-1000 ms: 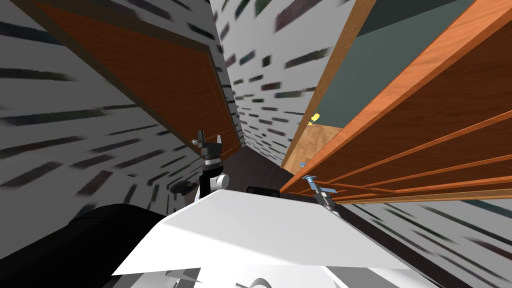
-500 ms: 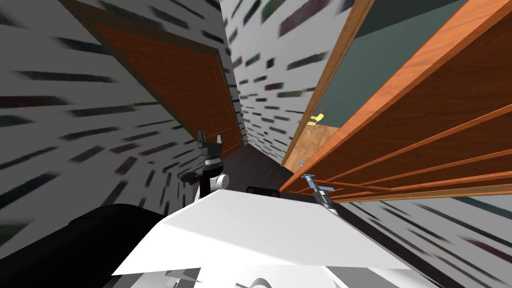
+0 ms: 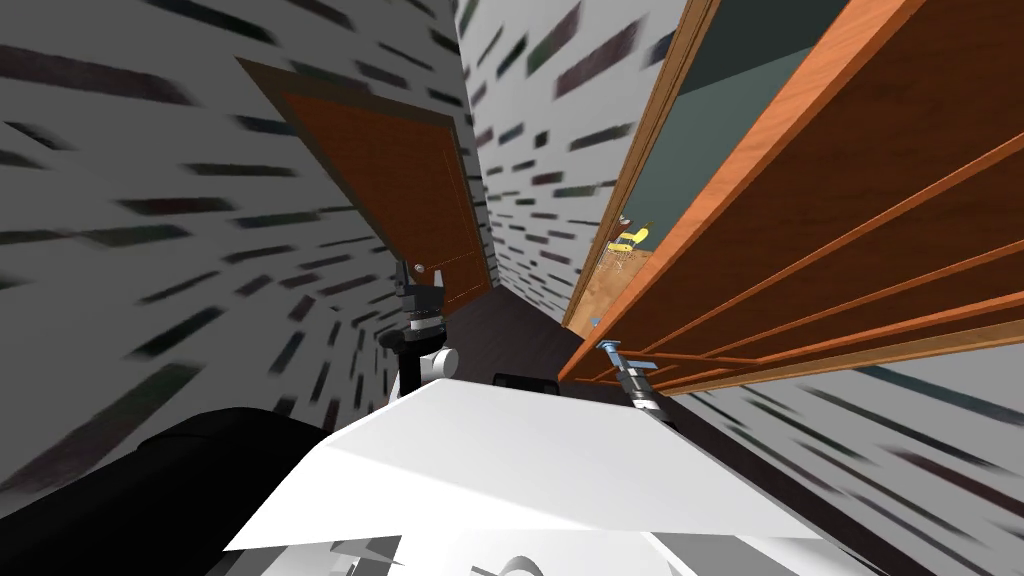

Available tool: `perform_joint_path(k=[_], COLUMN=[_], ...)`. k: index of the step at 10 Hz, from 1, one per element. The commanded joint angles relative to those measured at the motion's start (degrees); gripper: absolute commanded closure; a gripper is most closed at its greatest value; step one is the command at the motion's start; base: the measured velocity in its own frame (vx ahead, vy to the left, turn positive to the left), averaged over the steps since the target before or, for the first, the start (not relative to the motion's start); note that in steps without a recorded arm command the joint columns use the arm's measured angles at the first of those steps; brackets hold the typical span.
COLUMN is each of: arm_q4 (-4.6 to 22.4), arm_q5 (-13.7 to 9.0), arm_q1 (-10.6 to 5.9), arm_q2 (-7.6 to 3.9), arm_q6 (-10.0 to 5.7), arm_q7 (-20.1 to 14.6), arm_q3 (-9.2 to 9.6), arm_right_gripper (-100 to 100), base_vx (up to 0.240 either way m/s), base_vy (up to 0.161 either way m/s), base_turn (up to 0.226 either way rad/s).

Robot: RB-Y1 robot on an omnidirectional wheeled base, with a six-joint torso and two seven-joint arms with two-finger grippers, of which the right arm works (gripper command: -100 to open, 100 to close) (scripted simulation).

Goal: Pull the door open

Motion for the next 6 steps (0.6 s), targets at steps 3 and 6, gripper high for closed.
perform_joint_path(k=[3,6], arm_q4=[2.5,3.0], arm_q5=[1.5,3.0], arm_q1=[-2.73,-5.05], arm_q2=[1.16,2.36], arm_q6=[0.29,2.06], arm_q7=[0.2,0.6], arm_q3=[-0.66,-1.94], arm_right_gripper=[100,100], base_vx=[-0.042,-0.128], base_vy=[-0.015,-0.053], base_turn=[0.016,0.091])
